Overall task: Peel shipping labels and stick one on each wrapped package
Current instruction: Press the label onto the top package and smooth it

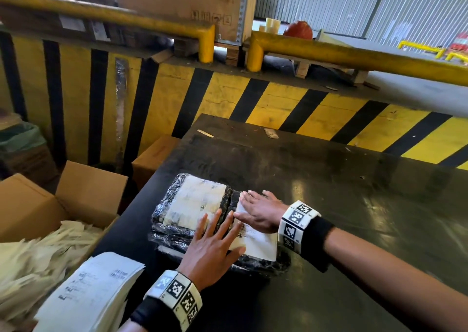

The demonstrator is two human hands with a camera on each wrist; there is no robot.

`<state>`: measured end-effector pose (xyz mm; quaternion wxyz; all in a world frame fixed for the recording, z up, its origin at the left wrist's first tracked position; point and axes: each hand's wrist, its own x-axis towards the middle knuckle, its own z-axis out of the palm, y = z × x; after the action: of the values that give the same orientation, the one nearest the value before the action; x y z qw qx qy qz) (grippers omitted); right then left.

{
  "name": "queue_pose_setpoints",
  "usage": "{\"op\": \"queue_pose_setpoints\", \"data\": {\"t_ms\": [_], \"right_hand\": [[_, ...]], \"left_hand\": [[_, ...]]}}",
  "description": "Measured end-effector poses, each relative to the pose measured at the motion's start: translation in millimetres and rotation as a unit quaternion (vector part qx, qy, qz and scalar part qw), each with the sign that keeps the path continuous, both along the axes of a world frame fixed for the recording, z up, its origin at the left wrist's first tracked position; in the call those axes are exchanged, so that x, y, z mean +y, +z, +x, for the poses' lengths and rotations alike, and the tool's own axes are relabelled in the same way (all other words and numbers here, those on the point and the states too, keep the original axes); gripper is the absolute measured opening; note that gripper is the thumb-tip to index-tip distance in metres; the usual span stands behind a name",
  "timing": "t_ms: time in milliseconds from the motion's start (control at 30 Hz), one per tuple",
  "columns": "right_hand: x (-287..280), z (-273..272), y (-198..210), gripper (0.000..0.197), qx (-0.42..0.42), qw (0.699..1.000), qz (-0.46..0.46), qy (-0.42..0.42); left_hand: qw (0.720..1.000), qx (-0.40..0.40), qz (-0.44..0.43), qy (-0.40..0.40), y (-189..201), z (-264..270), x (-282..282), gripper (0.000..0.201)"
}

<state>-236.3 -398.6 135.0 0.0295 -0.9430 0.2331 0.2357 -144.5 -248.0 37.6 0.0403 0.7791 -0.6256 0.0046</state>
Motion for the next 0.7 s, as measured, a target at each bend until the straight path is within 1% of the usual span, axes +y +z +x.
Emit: {"op": "queue_pose_setpoints", "data": {"t_ms": [133, 233, 333, 433, 533, 567, 600, 667, 700], "right_hand": [[0.3, -4.4, 4.8, 0.069, -0.003, 0.999, -0.015, 0.049], [-6.2, 1.1, 3.9, 0.063, -0.014, 0.999, 0.003, 0.042], [-9.8, -0.9, -2.7, 0.062, -0.029, 0.999, 0.01, 0.034], [-4.0, -20.9, -12.2, 0.062, -0.044, 0.998, 0.003, 0.054], [0.8, -57.1, -16.5, 0.063, -0.043, 0.998, 0.032, 0.041], [-1.4, -70.2, -18.0, 0.067, -0.049, 0.998, 0.035, 0.031], [-3.7, -83.1, -19.6, 0.075, -0.057, 0.998, 0.033, 0.02], [-8.8, -98.3, -24.1, 0.1, -0.084, 0.996, 0.029, -0.002], [-8.5, -99.5, -25.5, 0.104, -0.094, 0.995, 0.026, -0.02]], "left_hand": [[1.0, 0.004, 0.017, 0.0, 2.4, -0.7, 0.1, 0.061], [1.0, -0.001, 0.013, -0.001, 1.6, 0.5, -0.7, 0.06], [1.0, -0.009, 0.019, 0.002, 2.6, -0.2, -0.8, 0.059], [1.0, 0.001, 0.022, 0.004, 4.6, -0.5, -0.1, 0.058], [1.0, 0.01, 0.022, -0.007, 4.9, -0.8, 0.2, 0.057], [1.0, 0.004, 0.028, -0.004, 4.5, -1.2, 0.2, 0.058], [0.999, 0.005, 0.032, 0.0, 6.8, -3.4, -0.2, 0.058], [1.0, 0.016, 0.022, 0.003, 12.6, -5.2, -0.5, 0.061], [1.0, 0.024, 0.016, -0.004, 15.0, -5.2, -0.3, 0.066]]}}
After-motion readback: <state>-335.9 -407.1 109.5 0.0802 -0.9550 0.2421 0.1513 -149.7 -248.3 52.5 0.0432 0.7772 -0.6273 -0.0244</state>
